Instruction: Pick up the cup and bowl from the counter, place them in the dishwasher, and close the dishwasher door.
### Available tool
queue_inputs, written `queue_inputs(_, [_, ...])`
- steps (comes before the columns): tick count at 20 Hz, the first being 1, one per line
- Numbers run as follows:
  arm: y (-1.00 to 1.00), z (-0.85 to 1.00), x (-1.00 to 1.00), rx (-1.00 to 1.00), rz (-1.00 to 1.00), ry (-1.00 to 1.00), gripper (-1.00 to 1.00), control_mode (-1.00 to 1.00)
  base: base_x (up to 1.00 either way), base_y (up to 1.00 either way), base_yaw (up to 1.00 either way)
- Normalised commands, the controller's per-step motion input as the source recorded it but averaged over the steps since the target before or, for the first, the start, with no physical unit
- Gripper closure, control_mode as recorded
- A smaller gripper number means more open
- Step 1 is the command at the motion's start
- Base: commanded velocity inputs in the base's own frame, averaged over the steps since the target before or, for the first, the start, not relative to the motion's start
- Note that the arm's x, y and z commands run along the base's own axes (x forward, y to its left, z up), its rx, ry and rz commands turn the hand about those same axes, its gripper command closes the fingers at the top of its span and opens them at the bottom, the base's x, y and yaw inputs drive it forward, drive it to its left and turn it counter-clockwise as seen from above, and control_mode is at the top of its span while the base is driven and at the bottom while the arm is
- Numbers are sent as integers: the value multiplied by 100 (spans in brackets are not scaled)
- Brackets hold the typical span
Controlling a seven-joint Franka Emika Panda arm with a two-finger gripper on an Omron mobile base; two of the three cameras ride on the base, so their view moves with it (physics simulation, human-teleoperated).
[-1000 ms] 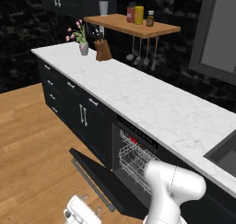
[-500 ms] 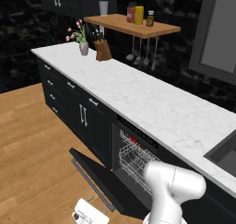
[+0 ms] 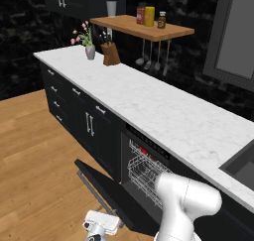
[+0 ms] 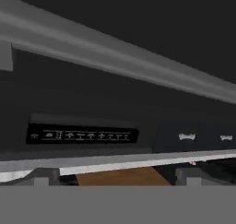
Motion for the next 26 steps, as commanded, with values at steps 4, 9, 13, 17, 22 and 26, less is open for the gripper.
queue_inputs(4, [54, -100, 100, -37, -7, 24, -100, -100, 0, 0, 0])
queue_inputs(9, [70, -100, 62, -32, -9, 20, -100, -100, 0, 0, 0])
queue_inputs(13, [100, -51, -46, -9, -16, 1, -100, -100, 0, 0, 0])
queue_inputs(17, [100, -43, -57, -13, -16, 3, -100, -100, 0, 0, 0])
queue_inputs(22, [98, -57, 10, -13, -20, 35, -100, -100, 0, 0, 0])
queue_inputs(26, [83, -98, 77, -26, -22, 60, -100, -100, 0, 0, 0])
